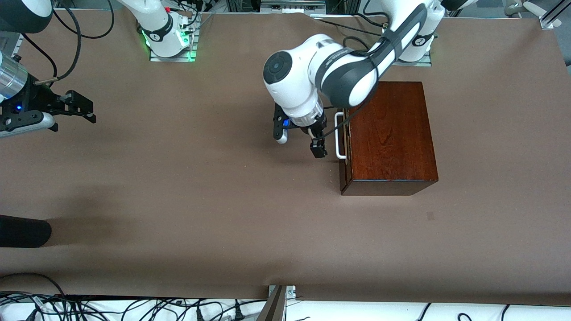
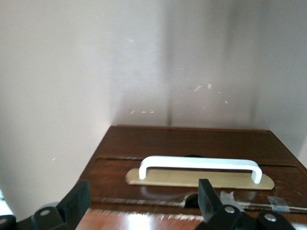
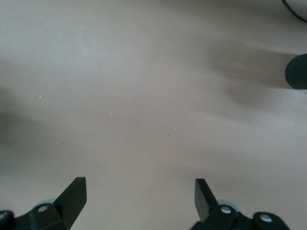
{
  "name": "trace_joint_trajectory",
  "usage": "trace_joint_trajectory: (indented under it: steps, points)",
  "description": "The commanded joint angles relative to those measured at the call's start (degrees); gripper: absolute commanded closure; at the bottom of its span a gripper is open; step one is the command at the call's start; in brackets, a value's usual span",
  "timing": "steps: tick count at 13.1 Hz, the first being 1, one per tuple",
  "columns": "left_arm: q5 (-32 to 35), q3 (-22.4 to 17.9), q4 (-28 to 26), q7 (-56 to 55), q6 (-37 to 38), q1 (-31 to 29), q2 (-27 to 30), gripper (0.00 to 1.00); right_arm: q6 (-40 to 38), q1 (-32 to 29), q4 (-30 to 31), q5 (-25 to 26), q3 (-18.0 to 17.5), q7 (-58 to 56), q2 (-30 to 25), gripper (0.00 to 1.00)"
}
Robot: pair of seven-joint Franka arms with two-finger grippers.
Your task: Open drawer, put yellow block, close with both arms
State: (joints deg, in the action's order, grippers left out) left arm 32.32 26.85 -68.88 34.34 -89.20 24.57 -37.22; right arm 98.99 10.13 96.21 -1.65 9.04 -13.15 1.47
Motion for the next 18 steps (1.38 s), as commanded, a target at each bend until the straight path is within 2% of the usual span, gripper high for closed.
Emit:
trace_joint_trajectory:
  steps: [1, 5, 8, 9, 11, 12, 13, 15, 18]
  points:
    - [-1.56, -0.05, 3.04, -2.34, 3.41, -3.89, 2.50, 0.00, -0.64, -0.11, -1.03, -0.29, -0.25, -0.47, 0.20, 0.00]
    - [-9.01, -0.57, 5.59, -2.78, 3.68, -13.38, 6.27, 0.00, -0.72, -0.11, -1.03, -0.29, -0.25, -0.47, 0.20, 0.00]
    - [-11.92, -0.22, 6.64, -5.41, 5.35, -18.92, 7.42, 0.00, -0.64, -0.11, -1.03, -0.20, -0.25, -0.56, 0.20, 0.00]
    - [-14.19, -1.62, 7.17, -6.90, 5.18, -19.99, 8.64, 0.00, -0.64, -0.11, -1.03, -0.20, -0.25, -0.56, 0.20, 0.00]
    - [-21.82, -9.32, 3.51, -10.94, 4.74, -19.13, 13.11, 0.00, -0.64, -0.11, -1.03, -0.20, -0.34, -0.56, 0.11, 0.00]
    - [-25.95, -14.41, -1.13, -13.74, 2.82, -18.16, 16.97, 0.00, -0.64, -0.02, -1.03, -0.11, -0.42, -0.56, 0.11, 0.00]
    - [-29.91, -17.77, -4.83, -16.03, -0.68, -17.89, 20.05, 0.00, -0.64, -0.02, -1.03, 0.33, -0.43, -0.56, 0.11, 0.00]
    - [-35.47, -24.27, -11.69, -16.84, -2.21, -17.89, 25.59, 0.00, -0.46, 0.24, -1.11, 1.12, -0.51, -0.47, 0.11, 0.00]
    - [-35.49, -28.07, -17.94, -18.50, -3.17, -18.06, 31.66, 0.00, -0.37, 0.24, -2.69, 0.77, -0.43, 0.15, 0.90, 0.00]
